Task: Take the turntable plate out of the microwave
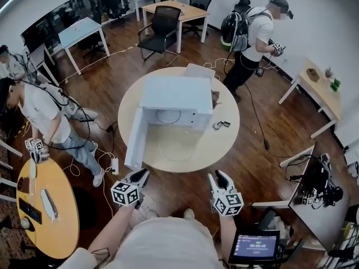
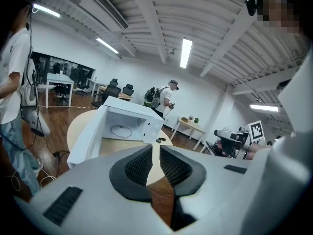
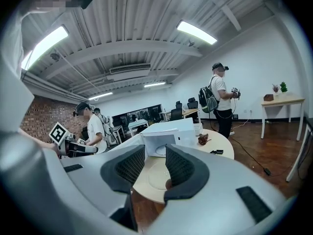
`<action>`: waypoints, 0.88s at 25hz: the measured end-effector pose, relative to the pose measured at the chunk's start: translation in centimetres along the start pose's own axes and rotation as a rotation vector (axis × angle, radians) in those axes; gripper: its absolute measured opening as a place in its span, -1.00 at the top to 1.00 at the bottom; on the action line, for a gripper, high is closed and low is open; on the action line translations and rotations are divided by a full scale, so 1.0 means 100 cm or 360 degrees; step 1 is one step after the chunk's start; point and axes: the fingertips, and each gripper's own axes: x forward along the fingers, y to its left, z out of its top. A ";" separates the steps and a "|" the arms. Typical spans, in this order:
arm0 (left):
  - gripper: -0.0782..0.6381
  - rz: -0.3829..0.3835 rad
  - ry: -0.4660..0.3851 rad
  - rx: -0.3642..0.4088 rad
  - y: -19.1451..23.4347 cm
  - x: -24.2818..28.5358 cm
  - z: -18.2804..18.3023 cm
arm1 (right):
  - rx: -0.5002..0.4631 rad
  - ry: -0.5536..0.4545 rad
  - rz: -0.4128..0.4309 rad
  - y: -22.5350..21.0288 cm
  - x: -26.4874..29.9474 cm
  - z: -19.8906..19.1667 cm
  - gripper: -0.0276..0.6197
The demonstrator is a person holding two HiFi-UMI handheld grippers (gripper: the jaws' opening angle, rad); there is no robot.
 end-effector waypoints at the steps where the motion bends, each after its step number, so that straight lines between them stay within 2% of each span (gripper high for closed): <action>1: 0.68 0.0001 0.0003 0.0005 0.000 0.002 0.001 | 0.0001 0.0001 0.0002 -0.001 0.001 0.000 0.49; 14: 0.68 0.0013 0.0049 0.0001 -0.017 0.010 -0.004 | 0.0058 0.0045 0.0005 -0.013 -0.011 -0.011 0.49; 22: 0.68 0.0054 0.0027 0.0024 -0.046 0.003 -0.005 | 0.0031 -0.0018 0.0120 -0.005 -0.033 0.007 0.49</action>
